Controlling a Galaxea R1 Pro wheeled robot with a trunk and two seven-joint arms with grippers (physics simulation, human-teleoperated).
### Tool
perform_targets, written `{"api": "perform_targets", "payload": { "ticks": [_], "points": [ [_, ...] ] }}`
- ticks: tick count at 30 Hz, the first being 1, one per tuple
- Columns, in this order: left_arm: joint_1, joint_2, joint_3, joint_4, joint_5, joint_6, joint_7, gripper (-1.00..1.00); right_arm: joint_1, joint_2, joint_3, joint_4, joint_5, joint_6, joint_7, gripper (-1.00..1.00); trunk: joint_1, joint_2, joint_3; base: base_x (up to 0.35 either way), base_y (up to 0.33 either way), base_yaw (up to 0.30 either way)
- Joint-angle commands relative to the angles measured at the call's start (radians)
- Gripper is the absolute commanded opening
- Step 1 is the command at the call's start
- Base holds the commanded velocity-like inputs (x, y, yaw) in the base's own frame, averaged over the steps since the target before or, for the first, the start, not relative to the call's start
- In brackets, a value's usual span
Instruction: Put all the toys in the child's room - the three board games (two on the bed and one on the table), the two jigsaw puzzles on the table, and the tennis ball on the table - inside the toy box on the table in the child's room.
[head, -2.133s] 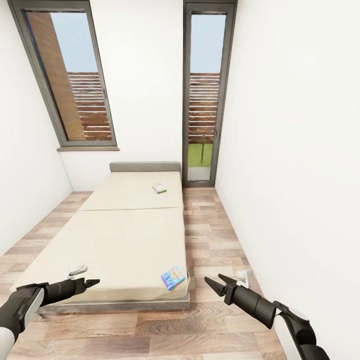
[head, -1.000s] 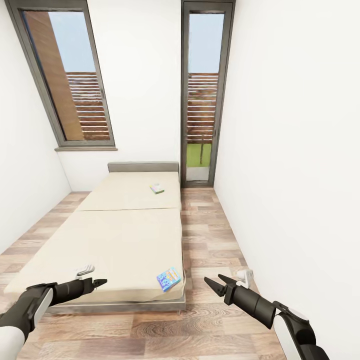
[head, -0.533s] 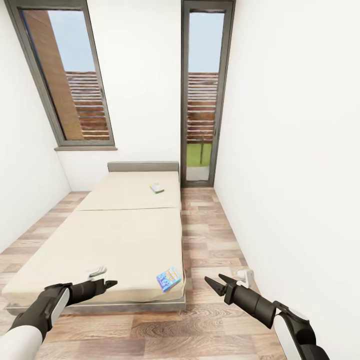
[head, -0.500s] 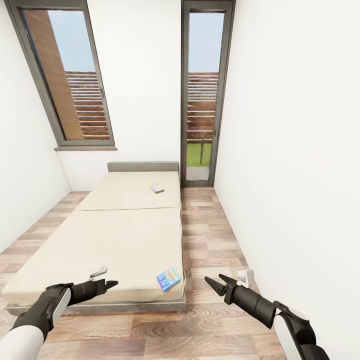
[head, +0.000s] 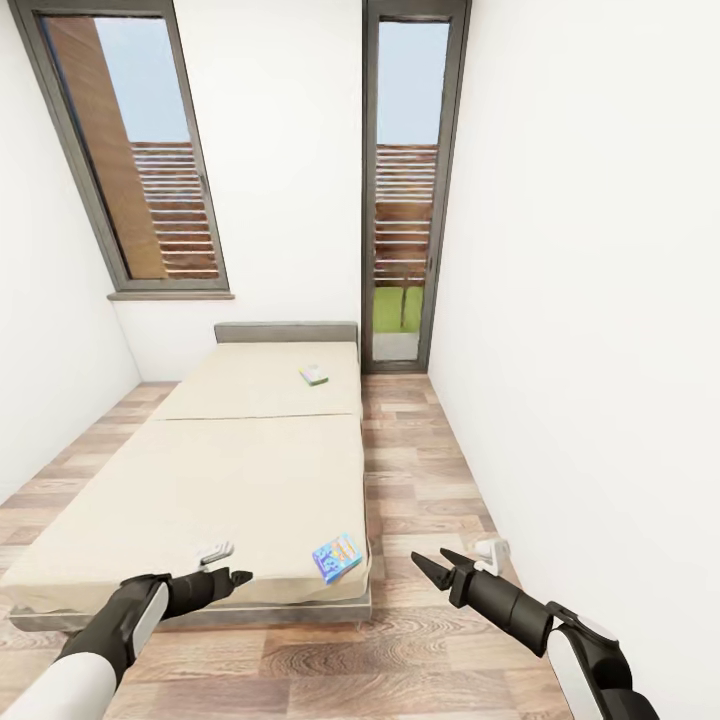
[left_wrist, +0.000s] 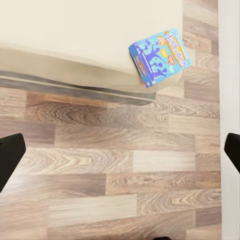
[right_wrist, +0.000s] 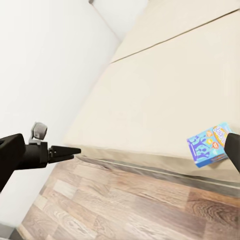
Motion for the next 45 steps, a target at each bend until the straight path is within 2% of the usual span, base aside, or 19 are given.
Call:
{"api": "perform_targets", "payload": {
  "ticks": [1, 9, 15, 16, 19, 23, 29, 39, 45],
  "points": [
    [-0.001, -0.001, 0.004, 0.000, 0.007, 0.009, -0.003, 1.00, -0.001, 0.000, -0.001, -0.001, -0.007, 0.008, 0.000, 1.00, 0.004, -0.009, -0.005, 0.000, 0.000, 0.000],
    [-0.006, 0.000, 0.013, 0.005, 0.017, 0.019, -0.022, 1.00, -0.001, 0.000, -0.007, -0.002, -0.010, 0.009, -0.003, 1.00, 0.035, -0.065, -0.030, 0.000, 0.000, 0.000],
    [-0.012, 0.004, 0.017, 0.006, 0.047, 0.071, -0.106, 1.00, -0.001, 0.001, -0.008, -0.006, -0.016, 0.015, -0.005, 1.00, 0.058, -0.107, -0.049, 0.000, 0.000, 0.000],
    [-0.013, 0.006, 0.018, 0.006, 0.061, 0.093, -0.143, 1.00, -0.001, 0.001, -0.009, -0.008, -0.017, 0.017, -0.005, 1.00, 0.062, -0.114, -0.052, 0.000, 0.000, 0.000],
    [-0.014, 0.008, 0.024, 0.006, 0.086, 0.118, -0.198, 1.00, -0.001, 0.001, -0.011, -0.009, -0.021, 0.018, -0.005, 1.00, 0.073, -0.135, -0.061, 0.000, 0.000, 0.000],
    [-0.014, 0.009, 0.038, 0.007, 0.117, 0.132, -0.264, 1.00, -0.001, 0.000, -0.026, -0.010, -0.053, 0.022, -0.006, 1.00, 0.089, -0.163, -0.074, 0.000, 0.000, 0.000],
    [-0.013, 0.010, 0.054, 0.012, 0.131, 0.137, -0.298, 1.00, -0.001, 0.000, -0.036, -0.007, -0.095, 0.024, -0.007, 1.00, 0.112, -0.205, -0.093, 0.000, 0.000, 0.000],
    [-0.010, 0.011, 0.064, 0.016, 0.134, 0.140, -0.330, 1.00, -0.001, 0.000, -0.059, -0.004, -0.114, 0.025, -0.007, 1.00, 0.150, -0.275, -0.124, 0.000, 0.000, 0.000],
    [-0.009, 0.014, 0.072, 0.016, 0.135, 0.143, -0.343, 1.00, -0.001, -0.001, -0.062, -0.007, -0.148, 0.027, -0.006, 1.00, 0.173, -0.317, -0.143, 0.000, 0.000, 0.000]
  ]
}}
